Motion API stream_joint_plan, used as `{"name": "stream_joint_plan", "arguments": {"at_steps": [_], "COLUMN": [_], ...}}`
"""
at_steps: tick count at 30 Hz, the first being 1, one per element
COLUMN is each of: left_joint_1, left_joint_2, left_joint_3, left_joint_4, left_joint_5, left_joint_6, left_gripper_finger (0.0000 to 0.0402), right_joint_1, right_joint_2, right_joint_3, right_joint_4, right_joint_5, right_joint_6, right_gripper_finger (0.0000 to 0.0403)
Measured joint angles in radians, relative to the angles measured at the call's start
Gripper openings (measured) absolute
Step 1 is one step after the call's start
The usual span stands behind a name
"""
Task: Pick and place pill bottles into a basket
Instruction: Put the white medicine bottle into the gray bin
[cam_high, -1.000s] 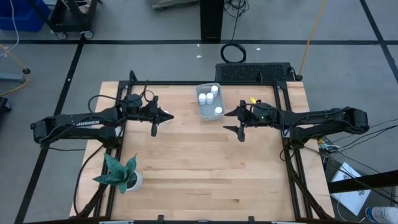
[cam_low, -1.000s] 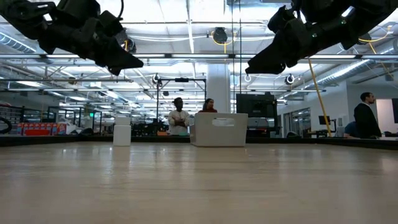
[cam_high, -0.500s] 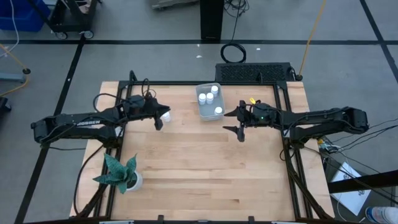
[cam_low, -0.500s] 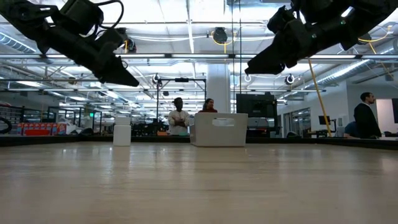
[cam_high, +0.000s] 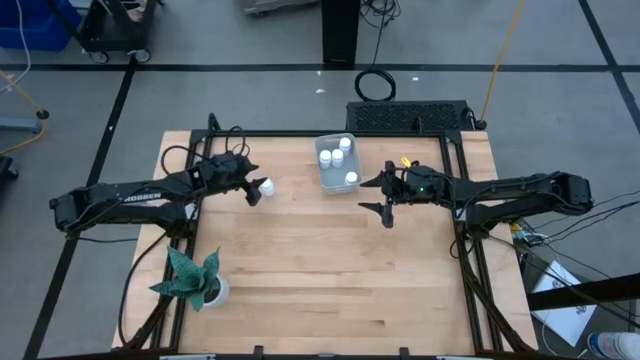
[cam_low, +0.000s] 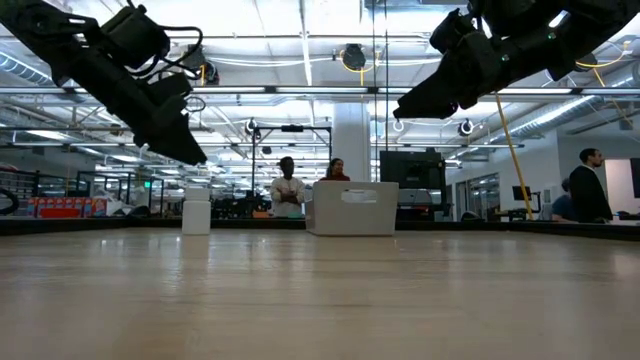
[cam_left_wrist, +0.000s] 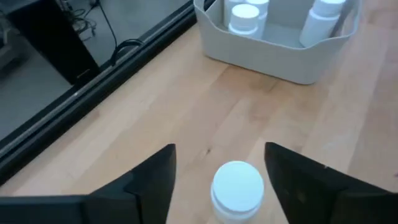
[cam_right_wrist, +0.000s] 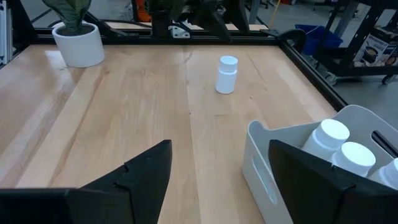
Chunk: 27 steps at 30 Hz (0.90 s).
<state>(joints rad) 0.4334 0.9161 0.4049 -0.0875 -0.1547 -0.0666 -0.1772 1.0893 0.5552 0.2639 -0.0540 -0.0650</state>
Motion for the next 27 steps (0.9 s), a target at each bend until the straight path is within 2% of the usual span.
{"name": "stream_joint_plan", "arguments": {"at_steps": [5, 8, 13, 20, 27], "left_joint_1": [0.0, 0.0, 0.006, 0.027, 0.025], "left_joint_2": [0.0, 0.0, 0.0, 0.003, 0.096], "left_joint_3": [0.0, -0.01, -0.031, -0.035, -0.035], "left_joint_4": [0.001, 0.005, 0.013, 0.032, 0.053], "left_joint_5": [0.032, 0.006, -0.044, 0.006, -0.003], "left_joint_6": [-0.023, -0.042, -0.055, -0.098, -0.113], "left_gripper_finger": [0.0275, 0.0281, 0.0283, 0.0283, 0.0283], "right_joint_1": [0.0, 0.0, 0.0, 0.0, 0.0], "right_joint_2": [0.0, 0.0, 0.0, 0.0, 0.0], "right_joint_3": [0.0, 0.0, 0.0, 0.0, 0.0], "right_joint_4": [0.0, 0.0, 0.0, 0.001, 0.003], "right_joint_5": [0.0, 0.0, 0.0, 0.0, 0.0], "right_joint_6": [0.0, 0.0, 0.0, -0.001, 0.0], "right_gripper_finger": [0.0258, 0.0258, 0.0258, 0.0258, 0.0258]}}
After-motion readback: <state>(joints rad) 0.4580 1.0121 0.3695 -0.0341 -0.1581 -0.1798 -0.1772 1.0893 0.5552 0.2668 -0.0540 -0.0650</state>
